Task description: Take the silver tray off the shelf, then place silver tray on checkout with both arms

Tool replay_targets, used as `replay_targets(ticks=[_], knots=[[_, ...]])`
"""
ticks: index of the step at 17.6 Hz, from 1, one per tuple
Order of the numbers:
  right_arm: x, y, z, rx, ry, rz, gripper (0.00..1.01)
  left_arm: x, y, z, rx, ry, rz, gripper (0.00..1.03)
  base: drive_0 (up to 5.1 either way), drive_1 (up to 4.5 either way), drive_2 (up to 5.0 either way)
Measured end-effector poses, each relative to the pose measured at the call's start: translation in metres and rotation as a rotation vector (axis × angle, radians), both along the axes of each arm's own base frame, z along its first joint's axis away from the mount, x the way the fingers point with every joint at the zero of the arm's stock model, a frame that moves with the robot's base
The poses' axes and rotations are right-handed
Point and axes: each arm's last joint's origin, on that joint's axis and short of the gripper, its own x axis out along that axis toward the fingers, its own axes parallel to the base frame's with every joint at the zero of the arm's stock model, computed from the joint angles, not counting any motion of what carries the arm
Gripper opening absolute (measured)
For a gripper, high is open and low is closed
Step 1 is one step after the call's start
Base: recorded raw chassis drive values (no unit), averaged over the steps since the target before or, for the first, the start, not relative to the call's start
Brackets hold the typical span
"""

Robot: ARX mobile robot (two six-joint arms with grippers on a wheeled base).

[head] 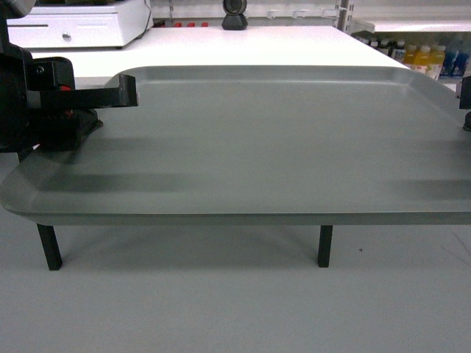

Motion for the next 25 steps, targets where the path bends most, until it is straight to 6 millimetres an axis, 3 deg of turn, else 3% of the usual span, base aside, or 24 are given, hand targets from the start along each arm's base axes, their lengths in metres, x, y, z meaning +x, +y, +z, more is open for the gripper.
replay_targets(ticks=[5, 25], knots=[[0.0000, 0.0000, 0.0000, 0.000, 0.000, 0.000, 0.03, 0.0000, -0.0001, 0.0000, 0.000, 0.000, 0.000, 0.04, 0.0, 0.62, -0.6], [0.0002, 0.0001, 0.0001, 0.002, -0.003, 0.002, 0.03, 0.0001, -0.0004, 0.0000, -0.001, -0.001, -0.002, 0.04, 0.1, 4.36, -4.2]])
